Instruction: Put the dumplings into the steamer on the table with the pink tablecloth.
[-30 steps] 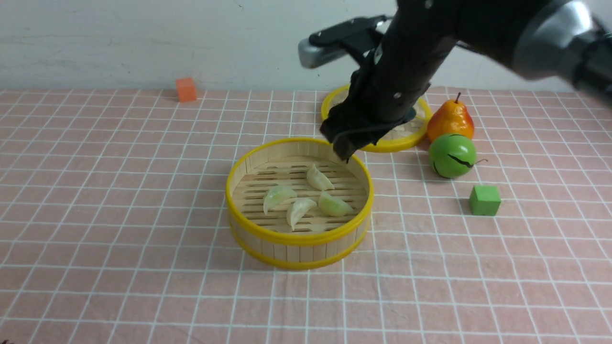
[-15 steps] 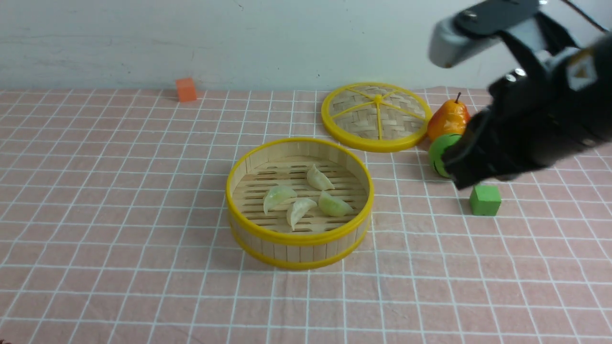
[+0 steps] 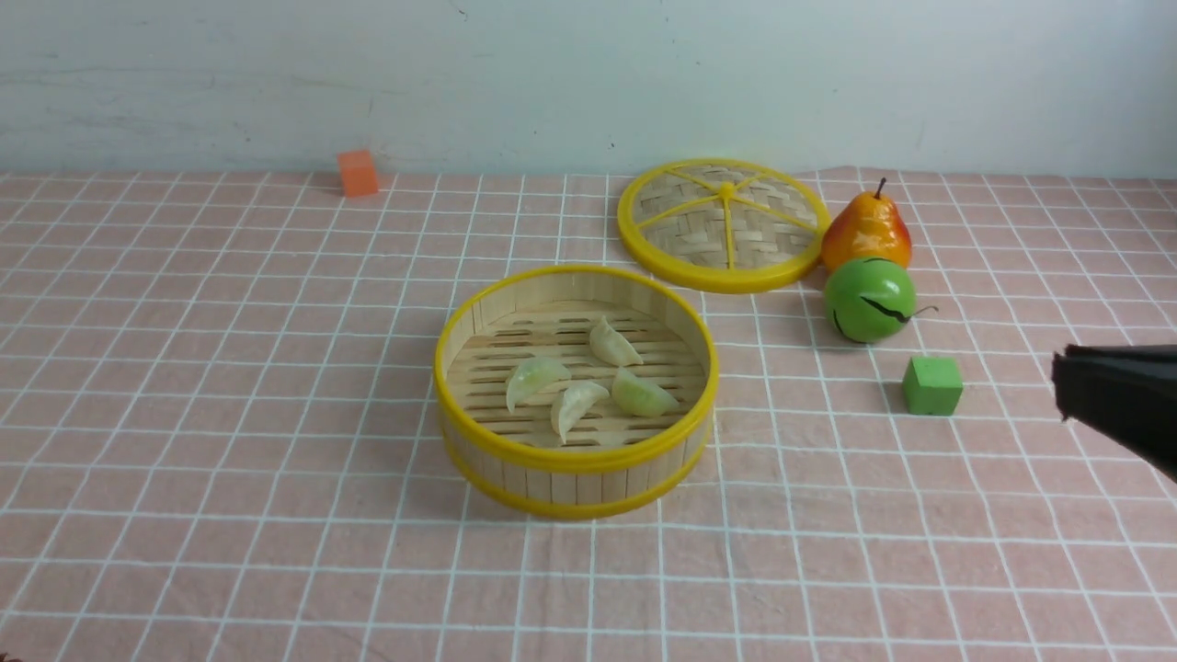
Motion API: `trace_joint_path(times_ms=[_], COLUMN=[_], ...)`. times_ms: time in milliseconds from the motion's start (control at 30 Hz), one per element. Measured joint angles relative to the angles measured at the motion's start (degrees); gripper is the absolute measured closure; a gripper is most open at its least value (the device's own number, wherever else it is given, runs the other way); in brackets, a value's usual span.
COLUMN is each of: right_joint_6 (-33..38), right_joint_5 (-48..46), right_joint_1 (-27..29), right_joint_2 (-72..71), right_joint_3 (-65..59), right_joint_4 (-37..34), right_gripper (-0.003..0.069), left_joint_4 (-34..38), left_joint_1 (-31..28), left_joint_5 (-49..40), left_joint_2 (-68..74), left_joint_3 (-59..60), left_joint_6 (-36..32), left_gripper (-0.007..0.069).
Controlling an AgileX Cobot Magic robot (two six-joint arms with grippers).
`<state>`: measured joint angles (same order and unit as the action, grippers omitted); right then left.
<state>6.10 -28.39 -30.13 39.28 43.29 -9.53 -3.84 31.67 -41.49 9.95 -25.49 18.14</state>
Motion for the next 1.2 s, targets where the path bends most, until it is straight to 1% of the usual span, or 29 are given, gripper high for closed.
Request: trace_joint_path(times_ms=[167,467,600,633,667,800,833,867,933,1033,1100,1167,1200], right_joint_6=[0.0,0.0,-0.8,-1.2,-1.2,-1.2,-1.2,-1.3,-1.5,-3.2,-4.9,-7.3,-8.0], right_joint_5=[0.0,-1.8,0.4,2.5,2.8,11.0,11.3,13.7,15.4,15.8,15.2,13.7,13.0], right_joint_1=[0.0,0.0,0.1,0.9,1.0,9.5,10.1,14.9,19.9,27.1,30.9,34.2,34.8], right_joint_2=[-2.8,-3.1,-4.7,-7.4,-7.4,-19.0,-19.5,-24.0,-29.1,-36.3,-39.0,-39.8,-39.8], right_joint_3=[-2.1,-2.9,-6.2,-9.8,-9.8,-22.1,-22.6,-27.1,-32.3,-37.8,-41.1,-43.3,-43.9], right_joint_4=[0.0,0.6,2.8,3.7,3.8,4.4,4.4,4.4,4.5,4.5,4.5,4.7,4.9], right_gripper=[0.0669,0.0665,0.0665,0.0664,0.0664,0.0664,0.0664,0.0664,0.0664,0.0664,0.0662,0.0662,0.0662], left_joint_4=[0.0,-0.1,-0.1,-0.1,-0.1,-0.2,-0.2,-0.2,-0.2,-0.2,-0.2,-0.2,-0.2], left_joint_1=[0.0,0.0,0.0,0.0,0.0,0.0,0.0,0.0,0.0,0.0,0.0,0.0,0.0], left_joint_5=[0.0,0.0,0.0,0.0,0.0,0.0,0.0,0.0,0.0,0.0,-0.1,0.1,0.1], left_joint_2=[0.0,0.0,0.0,0.0,0.0,0.0,0.0,0.0,0.0,0.0,0.0,0.0,0.0], left_joint_3=[0.0,0.0,0.0,0.0,0.0,0.0,0.0,0.0,0.0,0.0,0.0,0.0,0.0], left_joint_6=[0.0,0.0,0.0,0.0,0.0,0.0,0.0,0.0,0.0,0.0,0.0,0.0,0.0], left_gripper=[0.0568,0.0568,0.0564,0.0562,0.0561,0.0554,0.0554,0.0554,0.0554,0.0552,0.0552,0.0552,0.0552])
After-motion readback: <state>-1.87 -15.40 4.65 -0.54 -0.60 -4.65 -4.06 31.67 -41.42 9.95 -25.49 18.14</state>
